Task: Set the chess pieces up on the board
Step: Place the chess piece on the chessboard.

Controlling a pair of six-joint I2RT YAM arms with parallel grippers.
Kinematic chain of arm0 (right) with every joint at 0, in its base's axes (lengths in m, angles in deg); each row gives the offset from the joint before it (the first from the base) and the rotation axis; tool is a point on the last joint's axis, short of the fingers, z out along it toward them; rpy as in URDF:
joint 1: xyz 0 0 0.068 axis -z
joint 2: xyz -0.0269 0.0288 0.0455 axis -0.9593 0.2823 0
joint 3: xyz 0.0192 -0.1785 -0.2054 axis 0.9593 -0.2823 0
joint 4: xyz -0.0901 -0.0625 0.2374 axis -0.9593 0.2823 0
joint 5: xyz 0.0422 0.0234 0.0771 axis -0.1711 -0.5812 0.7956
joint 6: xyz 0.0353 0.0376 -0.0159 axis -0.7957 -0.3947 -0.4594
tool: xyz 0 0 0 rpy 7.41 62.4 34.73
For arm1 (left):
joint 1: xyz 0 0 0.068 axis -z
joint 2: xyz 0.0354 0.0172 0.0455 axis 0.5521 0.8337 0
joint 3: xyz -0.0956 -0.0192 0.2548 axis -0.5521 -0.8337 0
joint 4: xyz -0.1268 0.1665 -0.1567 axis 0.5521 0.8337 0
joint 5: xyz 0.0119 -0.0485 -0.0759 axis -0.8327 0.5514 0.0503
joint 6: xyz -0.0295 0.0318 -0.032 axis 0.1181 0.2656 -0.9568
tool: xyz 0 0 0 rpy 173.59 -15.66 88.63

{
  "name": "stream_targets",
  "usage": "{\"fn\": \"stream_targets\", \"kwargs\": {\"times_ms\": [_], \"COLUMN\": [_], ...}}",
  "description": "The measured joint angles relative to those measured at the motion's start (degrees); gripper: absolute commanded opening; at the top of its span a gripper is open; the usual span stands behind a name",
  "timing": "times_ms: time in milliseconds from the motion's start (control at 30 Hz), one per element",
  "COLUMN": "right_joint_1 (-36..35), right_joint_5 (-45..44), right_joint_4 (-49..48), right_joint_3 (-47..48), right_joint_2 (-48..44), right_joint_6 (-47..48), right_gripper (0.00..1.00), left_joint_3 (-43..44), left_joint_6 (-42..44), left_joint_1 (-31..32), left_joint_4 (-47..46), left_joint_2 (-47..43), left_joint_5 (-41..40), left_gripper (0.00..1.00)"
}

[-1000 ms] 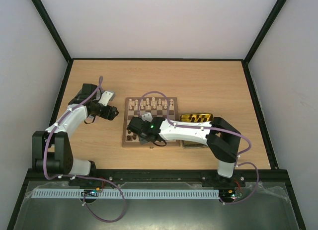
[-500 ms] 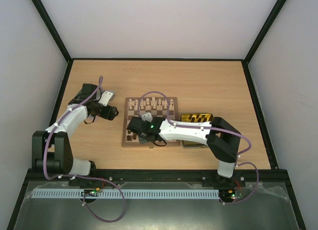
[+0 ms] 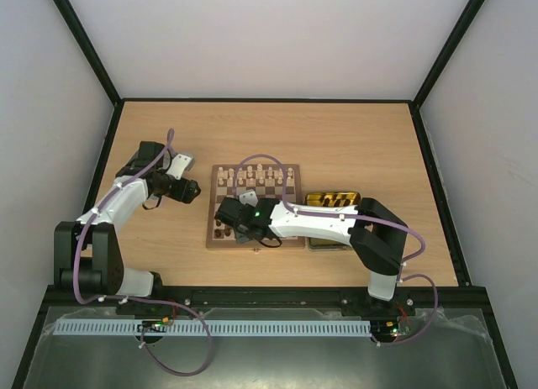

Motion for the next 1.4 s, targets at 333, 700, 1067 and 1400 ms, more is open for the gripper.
{"fn": "stream_targets", "kwargs": {"times_ms": [333, 700, 1067, 1400], "right_joint_1": [0.02, 0.31, 0.37, 0.42], "right_joint_5": [-0.63, 0.04, 2.05, 2.6], "right_joint_4": [-0.02, -0.02, -0.17, -1.27], "right_joint_3": [0.0, -0.13, -1.97, -1.97], "right_joint_2": [-0.26, -2.12, -2.14, -2.12], "right_joint_6": [-0.22, -0.26, -0.48, -0.46], "right_gripper": [0.25, 0.24, 0.24, 0.24], "left_joint_3": [0.0, 0.0, 0.0, 0.0], "left_joint_6": [0.0, 0.0, 0.0, 0.02], "left_joint_1": [0.0, 0.0, 0.0, 0.0], "left_joint_4": [0.0, 0.0, 0.0, 0.0], "left_joint_2": [0.0, 0.0, 0.0, 0.0], "left_joint_5": [0.0, 0.0, 0.0, 0.0], "left_gripper": [0.79, 0.79, 0.79, 0.79]}}
